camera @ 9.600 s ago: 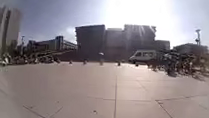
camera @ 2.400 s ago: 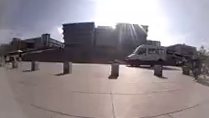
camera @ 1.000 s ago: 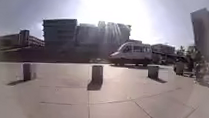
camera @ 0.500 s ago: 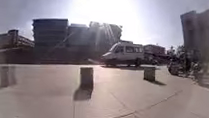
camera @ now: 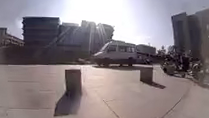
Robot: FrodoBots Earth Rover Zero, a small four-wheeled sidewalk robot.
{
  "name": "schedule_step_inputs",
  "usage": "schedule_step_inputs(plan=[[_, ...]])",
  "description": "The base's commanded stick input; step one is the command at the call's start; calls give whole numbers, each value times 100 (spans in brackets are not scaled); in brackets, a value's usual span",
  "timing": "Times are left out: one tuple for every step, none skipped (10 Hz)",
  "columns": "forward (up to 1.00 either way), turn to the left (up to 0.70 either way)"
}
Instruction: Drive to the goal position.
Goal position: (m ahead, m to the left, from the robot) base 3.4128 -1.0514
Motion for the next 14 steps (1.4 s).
schedule_step_inputs(plan=[[100,-27],[100,-27],[100,-27],[100,-27],[100,-27],[100,-27],[100,-27],[100,-27],[100,-27],[100,-27],[100,-27],[100,-26],[100,0],[100,0]])
